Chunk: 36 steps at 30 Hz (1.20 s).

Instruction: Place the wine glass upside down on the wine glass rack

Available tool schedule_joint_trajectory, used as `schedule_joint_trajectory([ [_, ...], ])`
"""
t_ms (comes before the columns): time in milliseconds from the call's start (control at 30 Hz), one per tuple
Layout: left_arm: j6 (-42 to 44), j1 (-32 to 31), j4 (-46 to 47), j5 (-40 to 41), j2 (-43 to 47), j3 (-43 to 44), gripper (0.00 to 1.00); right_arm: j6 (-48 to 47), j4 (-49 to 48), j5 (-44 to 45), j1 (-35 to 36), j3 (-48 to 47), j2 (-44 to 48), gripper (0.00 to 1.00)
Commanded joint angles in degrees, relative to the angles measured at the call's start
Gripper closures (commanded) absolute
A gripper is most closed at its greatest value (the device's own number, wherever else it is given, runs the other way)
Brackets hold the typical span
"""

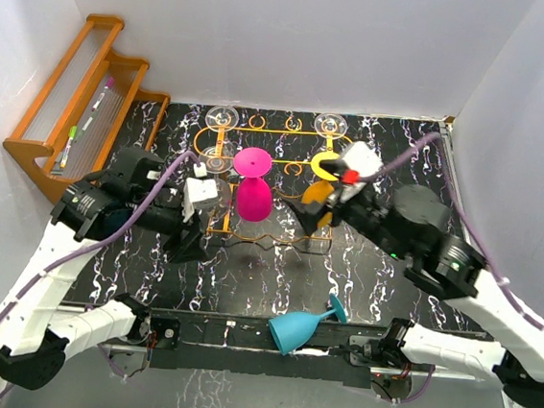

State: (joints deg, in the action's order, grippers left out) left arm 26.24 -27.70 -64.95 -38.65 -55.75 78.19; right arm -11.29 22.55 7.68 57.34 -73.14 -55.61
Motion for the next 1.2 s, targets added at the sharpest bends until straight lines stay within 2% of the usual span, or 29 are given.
schedule_joint_trajectory([
  [0,6.76,-0.53,-6.11,-5.14,-0.03,-2.32,0.39,7.26,-0.05,-0.68,0.23,2.94,6.19,0.01],
  [100,8.58,-3.61,-3.46,-2.69,-0.70,-4.21,0.40,12.21,1.75,2.42,0.22,6.86,9.01,0.01],
  [167,9.04,-7.08,-0.41,-0.68,-0.74,-5.92,0.40,16.57,1.99,7.72,0.18,10.07,11.27,0.01],
  [267,7.90,-16.15,3.54,4.22,-2.79,-7.71,0.41,24.12,1.37,19.70,0.23,15.08,15.05,0.01],
  [333,9.44,-20.42,4.93,4.34,-4.63,-8.55,0.41,29.67,1.37,28.24,0.22,17.54,16.86,0.01],
  [467,11.90,-27.72,10.55,3.65,-5.09,-10.50,0.41,39.14,1.53,38.28,0.23,21.38,20.00,0.01],
  [567,17.16,-33.76,18.31,5.35,-2.37,-15.23,0.40,44.78,1.57,45.46,0.23,24.22,23.38,0.01],
  [633,21.92,-37.60,23.78,8.67,-1.10,-18.82,0.39,45.66,-0.62,47.90,0.20,26.12,26.38,0.01],
  [767,25.55,-42.25,33.26,13.28,-3.10,-24.89,0.39,41.70,-6.17,48.76,0.23,28.22,29.99,0.01],
  [867,25.49,-44.22,45.74,18.22,-4.14,-30.12,0.40,41.52,-3.71,50.61,0.20,26.94,28.97,0.01],
  [933,25.77,-45.07,50.17,20.64,-6.82,-31.00,0.41,42.30,-1.20,51.51,0.18,25.79,28.21,0.01],
  [1167,28.60,-48.06,47.36,21.35,-16.48,-27.45,0.42,41.28,-1.10,50.16,0.20,25.19,31.59,0.01],
])
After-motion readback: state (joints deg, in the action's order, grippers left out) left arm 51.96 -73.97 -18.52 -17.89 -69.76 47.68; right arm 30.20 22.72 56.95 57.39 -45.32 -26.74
